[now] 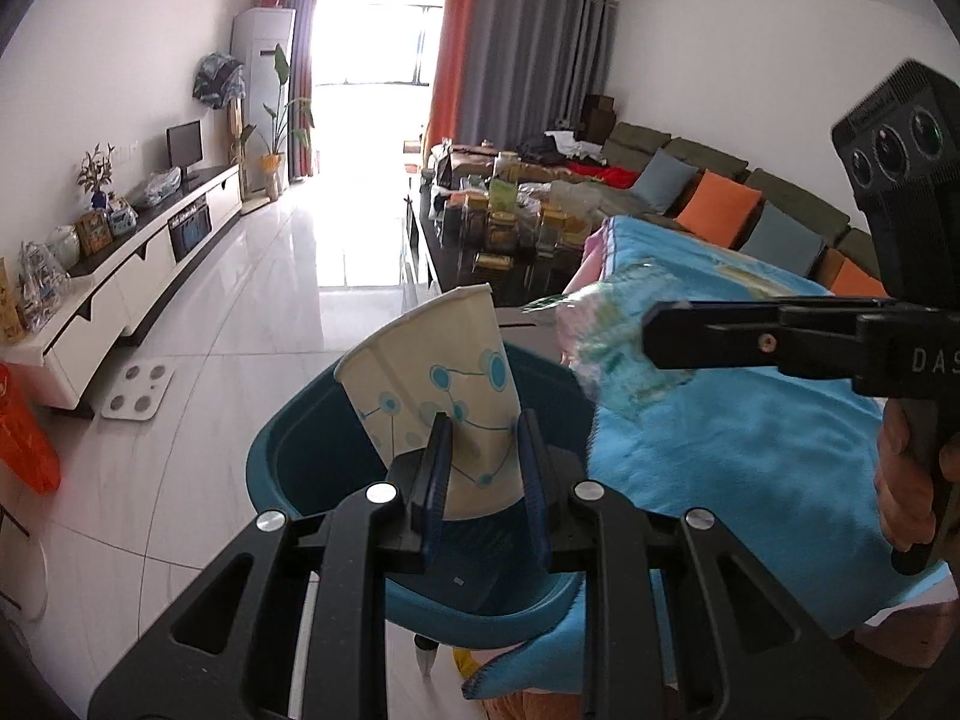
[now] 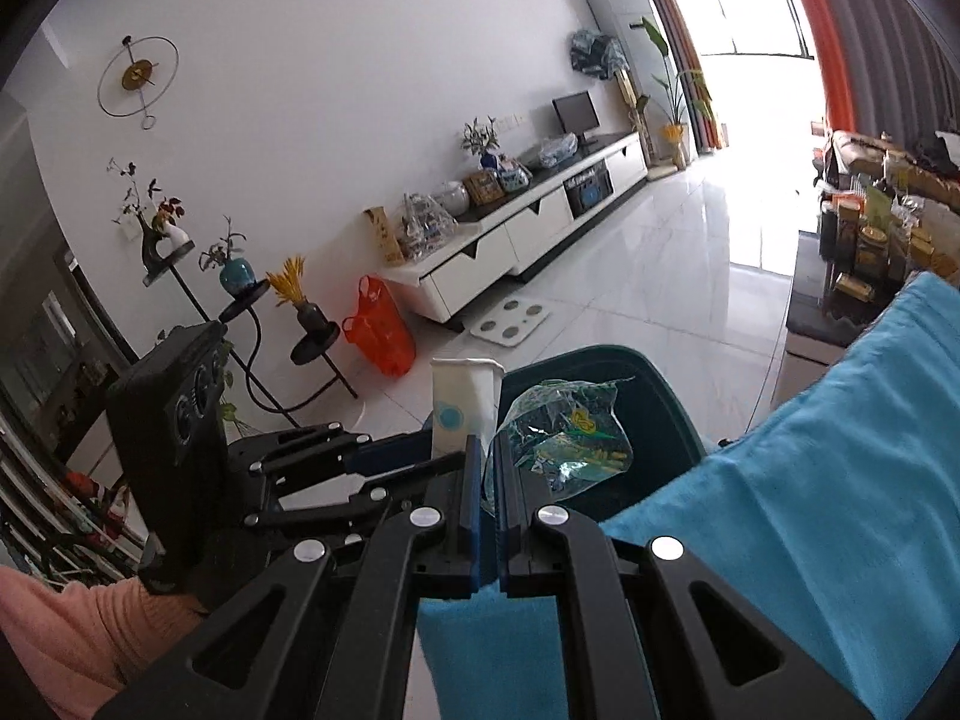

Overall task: Collect trash
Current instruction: 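Carry the cup and plastic bag in both grippers over the teal bin, then open both grippers to drop the cup and bag into the bin, then move both open grippers back over the trash on the table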

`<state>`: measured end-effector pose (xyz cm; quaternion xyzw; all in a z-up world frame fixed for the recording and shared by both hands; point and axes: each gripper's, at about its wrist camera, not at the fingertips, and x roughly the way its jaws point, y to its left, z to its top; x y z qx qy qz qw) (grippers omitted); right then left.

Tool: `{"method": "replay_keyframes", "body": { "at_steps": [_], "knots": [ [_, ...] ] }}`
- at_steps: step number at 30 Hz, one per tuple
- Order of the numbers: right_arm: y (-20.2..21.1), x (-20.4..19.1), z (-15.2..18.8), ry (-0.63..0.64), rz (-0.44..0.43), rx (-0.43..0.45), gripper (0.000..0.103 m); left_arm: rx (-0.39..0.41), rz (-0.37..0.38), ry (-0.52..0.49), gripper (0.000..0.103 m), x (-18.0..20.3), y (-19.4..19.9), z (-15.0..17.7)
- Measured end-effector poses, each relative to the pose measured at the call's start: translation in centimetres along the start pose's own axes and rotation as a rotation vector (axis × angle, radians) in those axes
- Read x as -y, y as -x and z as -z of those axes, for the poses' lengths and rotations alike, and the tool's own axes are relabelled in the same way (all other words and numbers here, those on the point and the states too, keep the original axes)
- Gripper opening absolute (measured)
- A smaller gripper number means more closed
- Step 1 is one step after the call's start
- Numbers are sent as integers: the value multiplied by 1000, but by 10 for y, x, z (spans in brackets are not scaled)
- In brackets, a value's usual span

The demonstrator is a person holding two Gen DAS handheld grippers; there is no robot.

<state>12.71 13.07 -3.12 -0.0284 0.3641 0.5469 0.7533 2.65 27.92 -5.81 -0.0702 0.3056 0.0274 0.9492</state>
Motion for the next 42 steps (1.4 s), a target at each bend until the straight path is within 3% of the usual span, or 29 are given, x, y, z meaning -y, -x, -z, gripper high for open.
{"method": "replay_keyframes", "body": {
  "at_steps": [9,15,17,23,29,35,42],
  "knots": [
    [-45,12,-8,-68,12,-94,5,-55,-14,27,23,-4,-23,9],
    [-55,15,-12,-97,43,-130,10,-83,-23,58,23,-10,-33,16],
    [-54,20,-9,-112,44,-127,17,-91,-32,66,25,-11,-36,17],
    [-40,26,-5,-126,56,-83,27,-50,-68,92,42,-15,-25,18],
    [4,14,3,-80,71,3,35,73,-106,46,63,9,12,8],
    [71,6,19,-30,127,108,43,150,4,-40,72,60,36,-2],
    [150,15,54,-57,232,213,43,146,204,-156,75,138,42,4]
  ]
}}
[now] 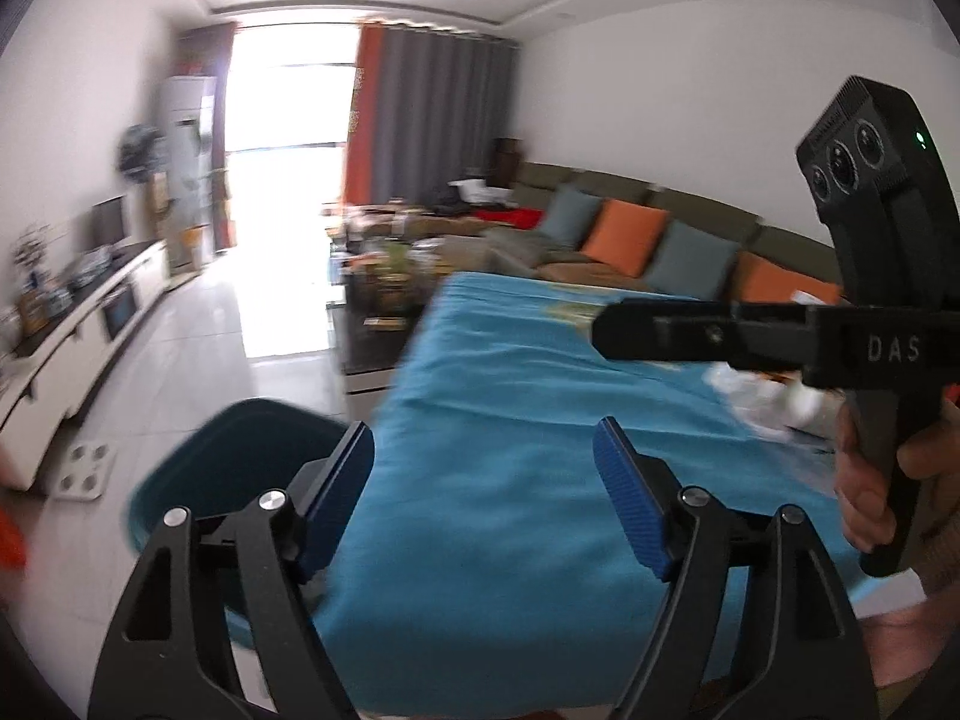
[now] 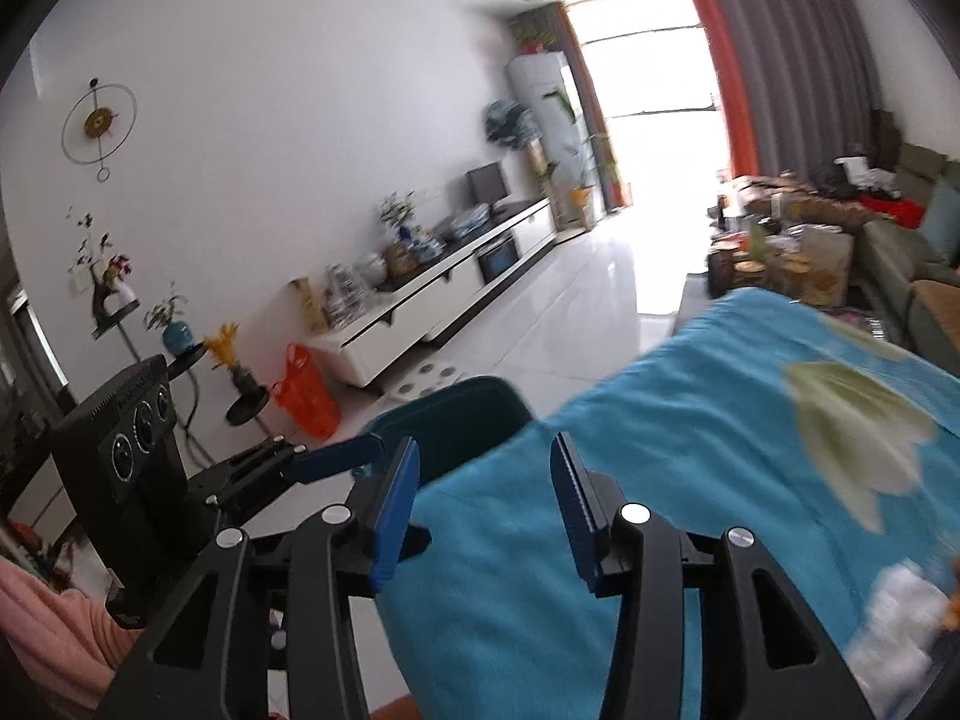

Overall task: Collect trash
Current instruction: 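Move both open grippers back over the trash on the table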

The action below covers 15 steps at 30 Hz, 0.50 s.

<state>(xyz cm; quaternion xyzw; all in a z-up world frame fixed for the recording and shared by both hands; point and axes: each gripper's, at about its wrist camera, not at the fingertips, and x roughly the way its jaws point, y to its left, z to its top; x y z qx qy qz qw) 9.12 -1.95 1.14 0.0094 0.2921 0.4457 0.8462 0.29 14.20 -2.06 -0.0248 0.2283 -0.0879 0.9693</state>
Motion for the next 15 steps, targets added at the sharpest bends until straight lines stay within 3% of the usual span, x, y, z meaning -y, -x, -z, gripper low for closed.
{"method": "replay_keyframes", "body": {
  "at_steps": [15],
  "knots": [
    [144,77,56,-181,291,152,46,-97,331,-133,76,128,-37,12]
  ]
}}
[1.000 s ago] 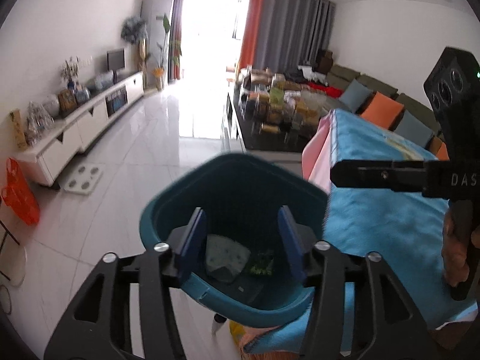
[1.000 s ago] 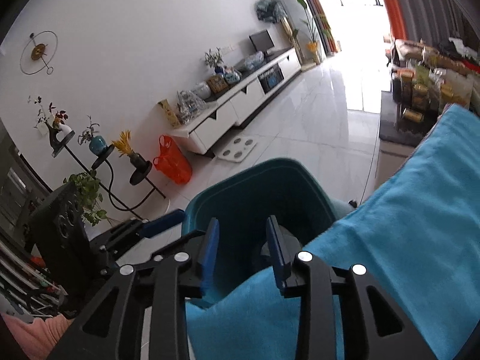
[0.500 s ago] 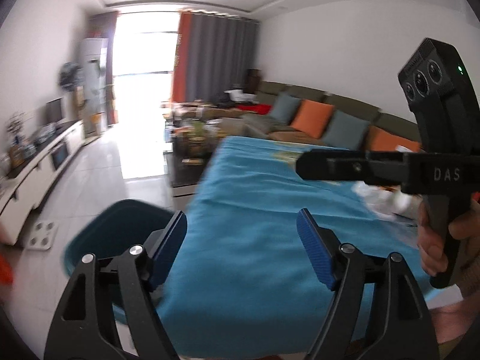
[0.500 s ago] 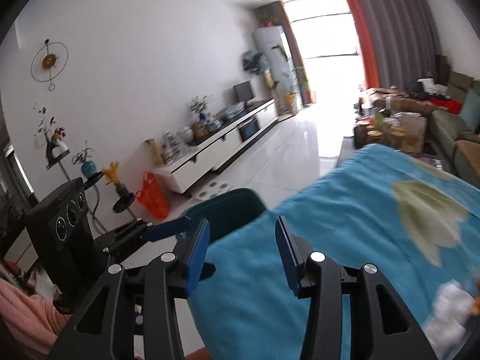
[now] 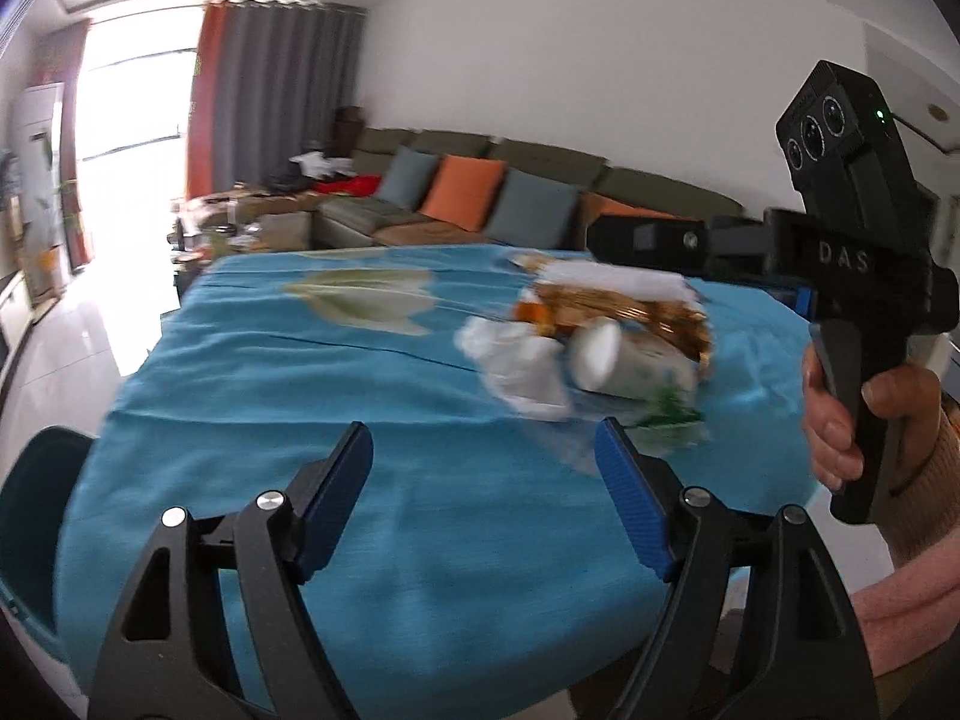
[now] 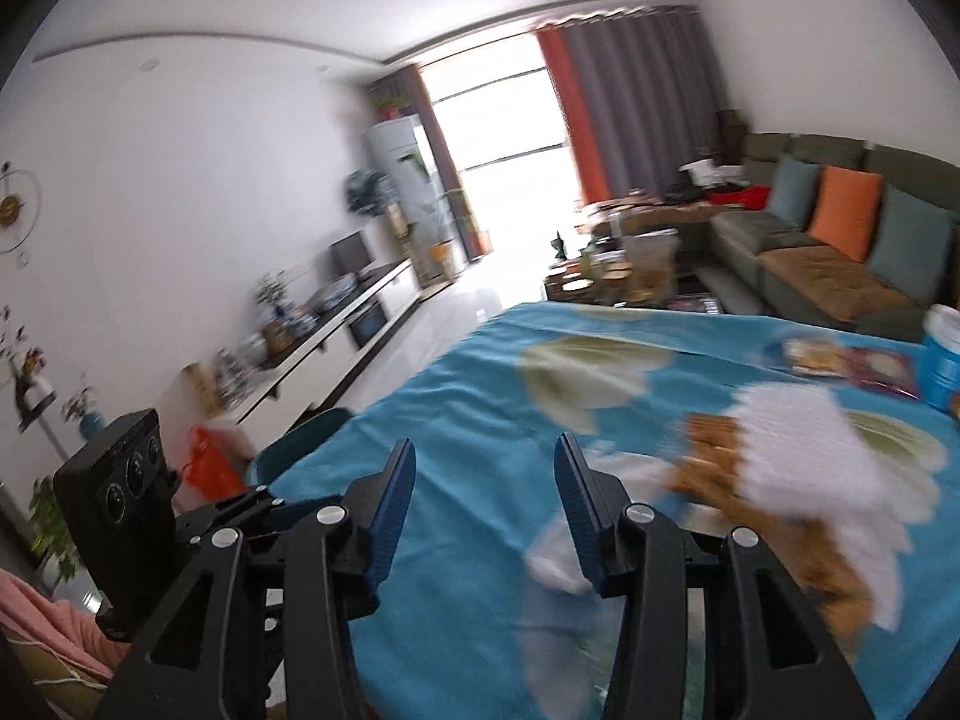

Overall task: Collect trash
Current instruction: 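Move both open grippers back over the trash on the table, then grasp the green-printed wrapper with left gripper while right grasps white foam netting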

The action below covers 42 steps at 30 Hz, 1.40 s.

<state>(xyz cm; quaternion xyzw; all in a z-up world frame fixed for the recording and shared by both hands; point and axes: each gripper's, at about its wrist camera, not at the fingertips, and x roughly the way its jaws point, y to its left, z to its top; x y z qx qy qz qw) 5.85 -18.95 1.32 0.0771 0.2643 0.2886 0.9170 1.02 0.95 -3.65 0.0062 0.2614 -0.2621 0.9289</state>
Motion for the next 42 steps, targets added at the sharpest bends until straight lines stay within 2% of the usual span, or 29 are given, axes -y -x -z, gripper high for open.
{"method": "replay_keyframes", "body": {
  "at_steps": [6,12,19,25,32,35,37,42],
  "knots": [
    [35,38,12,-52,106,40,46,-41,72,-40,76,29,-20,2],
    [57,68,22,-102,164,74,46,-96,138,-57,76,50,-48,1],
    [65,93,29,-154,187,81,47,-147,172,-97,76,68,-70,-1],
    [56,108,29,-182,208,56,49,-194,207,-51,76,68,-82,-4],
    [47,122,22,-232,186,59,53,-234,216,-28,74,76,-93,-3],
    [39,125,20,-239,180,49,53,-259,227,-2,66,75,-100,-4],
    [32,128,18,-246,170,41,53,-275,243,24,51,72,-104,-3],
    [20,136,15,-278,157,23,53,-288,268,73,32,62,-107,-1]
  ]
}}
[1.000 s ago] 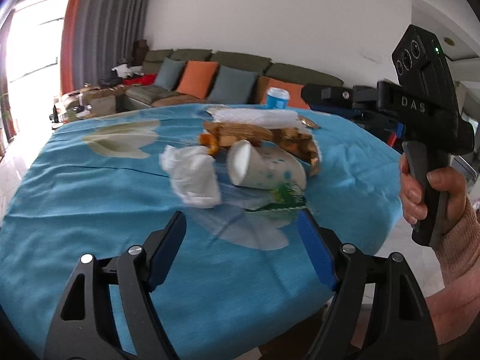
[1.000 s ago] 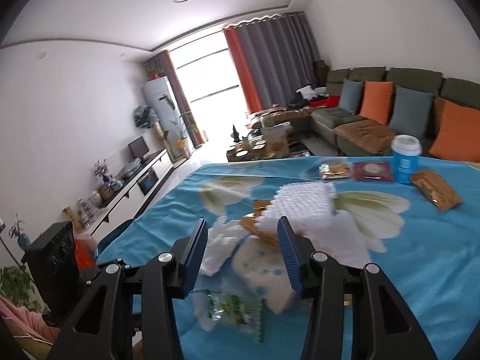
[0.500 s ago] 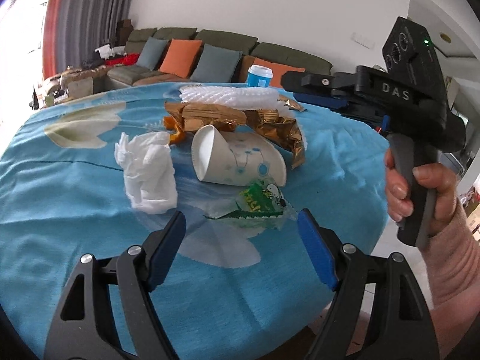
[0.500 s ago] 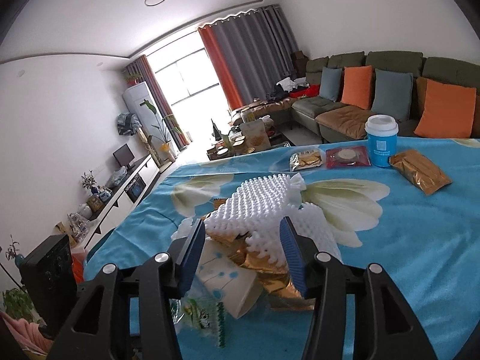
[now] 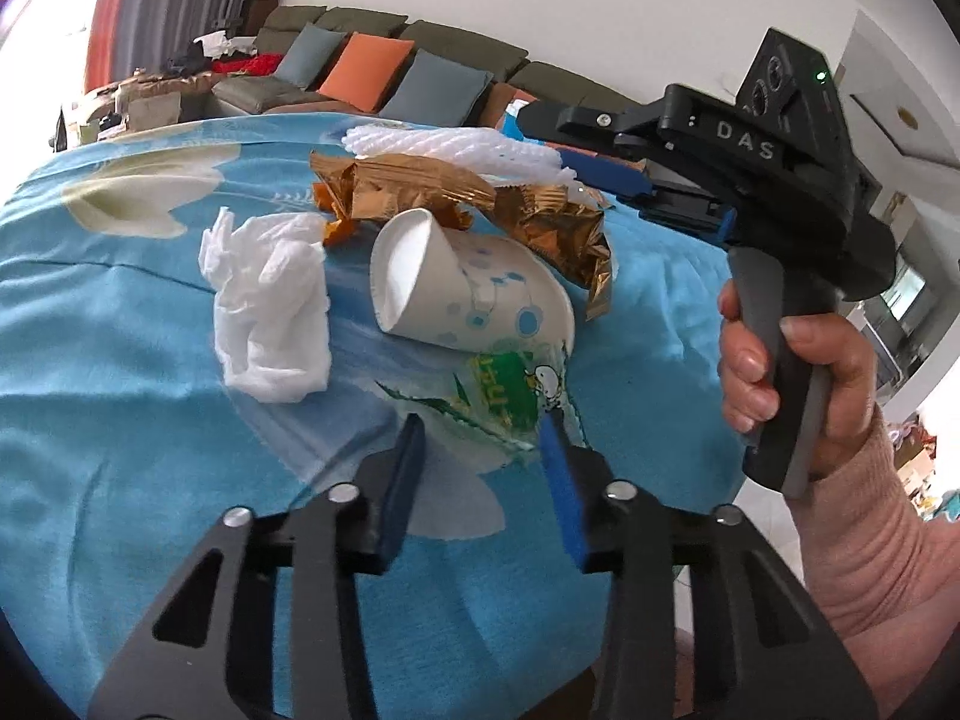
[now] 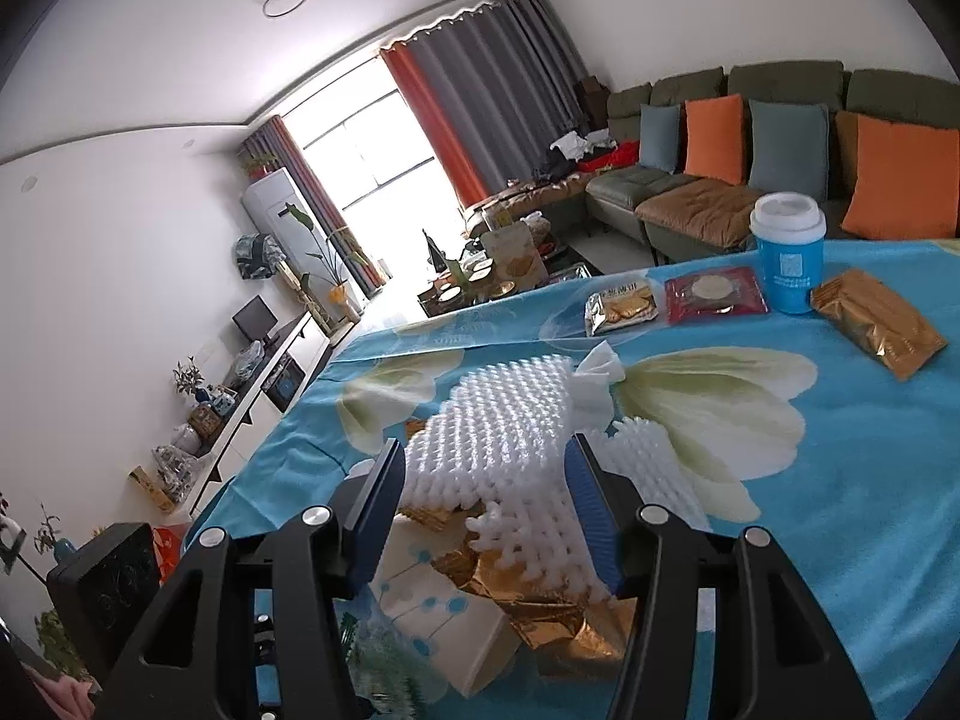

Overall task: Collect trash
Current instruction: 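Grasp the green-printed wrapper with left gripper while right grasps white foam netting, then carry the wrapper and foam netting in both grippers over the teal bin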

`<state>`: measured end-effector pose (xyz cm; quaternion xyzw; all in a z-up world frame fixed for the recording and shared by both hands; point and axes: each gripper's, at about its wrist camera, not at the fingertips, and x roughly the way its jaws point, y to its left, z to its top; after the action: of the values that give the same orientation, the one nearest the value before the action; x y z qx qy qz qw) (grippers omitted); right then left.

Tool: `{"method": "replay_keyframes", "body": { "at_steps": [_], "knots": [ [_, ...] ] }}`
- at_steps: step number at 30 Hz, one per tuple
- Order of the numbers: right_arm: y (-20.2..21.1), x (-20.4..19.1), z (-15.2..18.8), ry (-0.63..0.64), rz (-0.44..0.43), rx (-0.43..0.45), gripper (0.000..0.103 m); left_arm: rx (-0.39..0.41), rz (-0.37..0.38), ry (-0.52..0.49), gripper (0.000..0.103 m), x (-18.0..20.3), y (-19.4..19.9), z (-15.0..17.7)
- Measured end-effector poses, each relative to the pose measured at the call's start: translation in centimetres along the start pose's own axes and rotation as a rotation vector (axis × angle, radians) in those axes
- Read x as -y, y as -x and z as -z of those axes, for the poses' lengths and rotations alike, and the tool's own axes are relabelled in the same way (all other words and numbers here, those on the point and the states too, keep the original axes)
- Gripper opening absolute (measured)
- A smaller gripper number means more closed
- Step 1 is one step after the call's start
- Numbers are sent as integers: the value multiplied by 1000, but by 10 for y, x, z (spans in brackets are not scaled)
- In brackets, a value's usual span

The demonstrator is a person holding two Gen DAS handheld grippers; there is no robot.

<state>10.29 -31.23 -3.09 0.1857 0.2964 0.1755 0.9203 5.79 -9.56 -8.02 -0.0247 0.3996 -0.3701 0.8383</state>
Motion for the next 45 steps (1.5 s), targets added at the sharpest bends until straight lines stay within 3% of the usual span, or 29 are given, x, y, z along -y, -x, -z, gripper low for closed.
{"method": "replay_keyframes", "body": {
  "at_steps": [1,7,14,17,32,45],
  "knots": [
    [-3,3,-1,-11,1,-5,53,1,1,4,26,-2,1,0],
    [-13,16,-1,-68,-9,-29,52,10,15,17,25,-7,4,3],
    [-13,18,1,-75,-35,-33,19,46,3,11,17,-9,16,4],
    [-10,18,0,-74,-42,-22,13,63,-6,5,17,-9,20,2],
    [16,-11,-10,-8,-96,72,11,144,-70,-3,16,-21,58,5],
    [12,-54,-2,48,-213,53,11,193,-156,43,15,-47,93,12]
  ]
}}
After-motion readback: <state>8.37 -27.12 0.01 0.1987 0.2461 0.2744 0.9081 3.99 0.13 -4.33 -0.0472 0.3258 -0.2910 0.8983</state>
